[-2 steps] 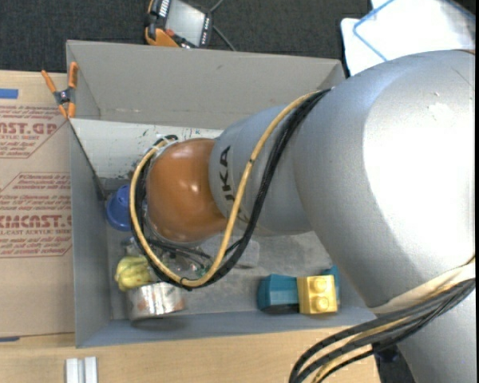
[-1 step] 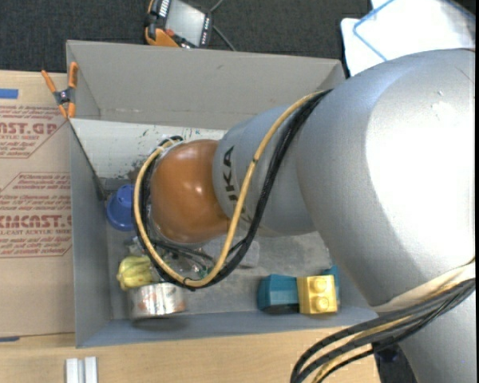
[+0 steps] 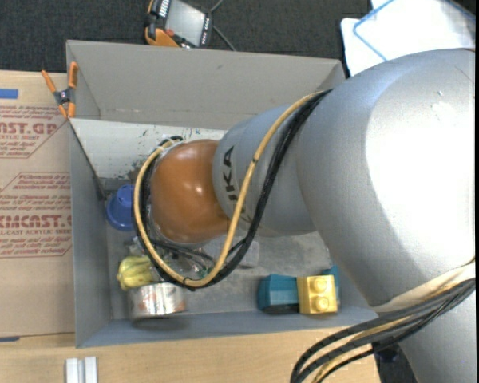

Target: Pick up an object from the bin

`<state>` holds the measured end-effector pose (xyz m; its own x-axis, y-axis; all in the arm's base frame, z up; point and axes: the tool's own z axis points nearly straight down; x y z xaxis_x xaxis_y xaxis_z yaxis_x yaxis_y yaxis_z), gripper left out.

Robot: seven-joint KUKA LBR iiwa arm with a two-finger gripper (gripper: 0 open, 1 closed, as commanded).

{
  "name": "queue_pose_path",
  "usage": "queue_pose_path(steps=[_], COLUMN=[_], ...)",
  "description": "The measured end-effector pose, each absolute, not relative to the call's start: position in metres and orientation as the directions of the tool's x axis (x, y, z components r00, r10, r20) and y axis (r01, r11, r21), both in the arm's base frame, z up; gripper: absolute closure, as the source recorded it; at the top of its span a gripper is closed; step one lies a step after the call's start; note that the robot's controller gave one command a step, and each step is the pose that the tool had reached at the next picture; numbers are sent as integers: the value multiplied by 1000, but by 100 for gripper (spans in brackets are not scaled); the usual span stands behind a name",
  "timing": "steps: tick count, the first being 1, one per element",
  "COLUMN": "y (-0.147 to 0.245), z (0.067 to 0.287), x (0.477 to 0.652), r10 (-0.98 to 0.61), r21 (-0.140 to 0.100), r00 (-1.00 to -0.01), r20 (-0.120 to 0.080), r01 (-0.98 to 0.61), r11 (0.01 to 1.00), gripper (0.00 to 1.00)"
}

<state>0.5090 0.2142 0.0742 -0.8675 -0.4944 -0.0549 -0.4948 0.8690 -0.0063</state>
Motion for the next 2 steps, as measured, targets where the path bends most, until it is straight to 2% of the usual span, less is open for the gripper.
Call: queue_pose_path(steps=[1,2], y=[238,238], z=[85,85], x=[532,532], r10=[-715,-715], r21=[-20,-20], r00=[-697,-697], r20=[-55,-55], r01=[-715,-715], r11=[698,698], gripper=[100,100])
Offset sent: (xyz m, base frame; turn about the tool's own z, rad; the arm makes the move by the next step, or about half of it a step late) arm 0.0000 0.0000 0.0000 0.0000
